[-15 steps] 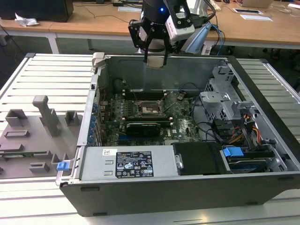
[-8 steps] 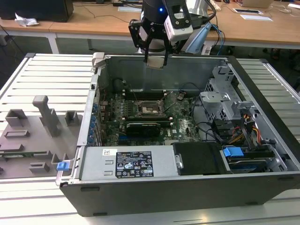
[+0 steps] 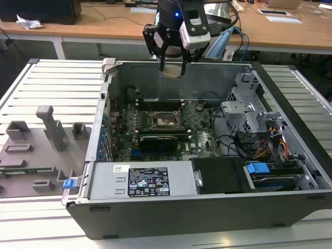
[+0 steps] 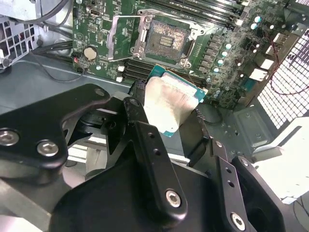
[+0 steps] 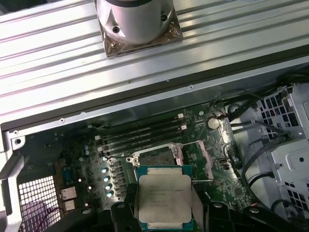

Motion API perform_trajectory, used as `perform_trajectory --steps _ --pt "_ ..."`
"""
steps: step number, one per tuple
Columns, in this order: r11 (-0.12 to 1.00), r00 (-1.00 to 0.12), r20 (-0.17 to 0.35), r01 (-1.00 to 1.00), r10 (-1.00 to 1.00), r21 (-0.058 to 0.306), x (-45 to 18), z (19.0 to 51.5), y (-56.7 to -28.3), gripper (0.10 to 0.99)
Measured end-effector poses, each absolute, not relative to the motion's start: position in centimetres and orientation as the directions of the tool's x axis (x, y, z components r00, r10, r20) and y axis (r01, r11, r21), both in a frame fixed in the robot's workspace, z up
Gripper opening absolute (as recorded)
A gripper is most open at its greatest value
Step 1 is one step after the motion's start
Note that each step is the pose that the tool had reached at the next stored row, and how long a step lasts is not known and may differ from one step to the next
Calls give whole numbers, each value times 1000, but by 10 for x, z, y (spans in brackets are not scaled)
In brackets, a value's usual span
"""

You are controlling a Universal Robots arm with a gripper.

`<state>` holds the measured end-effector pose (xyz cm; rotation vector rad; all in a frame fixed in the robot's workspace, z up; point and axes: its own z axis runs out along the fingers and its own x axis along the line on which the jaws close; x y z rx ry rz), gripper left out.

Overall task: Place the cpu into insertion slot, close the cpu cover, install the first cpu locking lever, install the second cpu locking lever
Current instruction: 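Place the cpu into insertion slot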

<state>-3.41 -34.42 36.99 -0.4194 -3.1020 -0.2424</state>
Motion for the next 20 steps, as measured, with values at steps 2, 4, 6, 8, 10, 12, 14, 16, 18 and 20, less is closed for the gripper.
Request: perform_trajectory --steps 2,4,6,8,10,12,14,16,18,20 --pt "946 -958 22 287 287 152 -34 369 -344 529" --pt "931 -943 22 332 332 151 -34 368 -344 529" --pt "913 -924 21 379 381 148 -34 366 -344 529" --pt "903 -914 23 404 406 145 -34 362 -344 529" --pt "903 -913 22 406 407 139 -34 360 -344 529" --pt "905 -912 15 408 410 122 -34 360 -344 529" --pt "905 -911 7 412 413 105 -34 359 -344 529" --pt "890 -894 4 446 447 92 -34 355 -344 529" --pt "874 -878 8 478 479 89 -34 352 -344 529" --pt "854 -857 12 514 515 86 -34 349 -344 529"
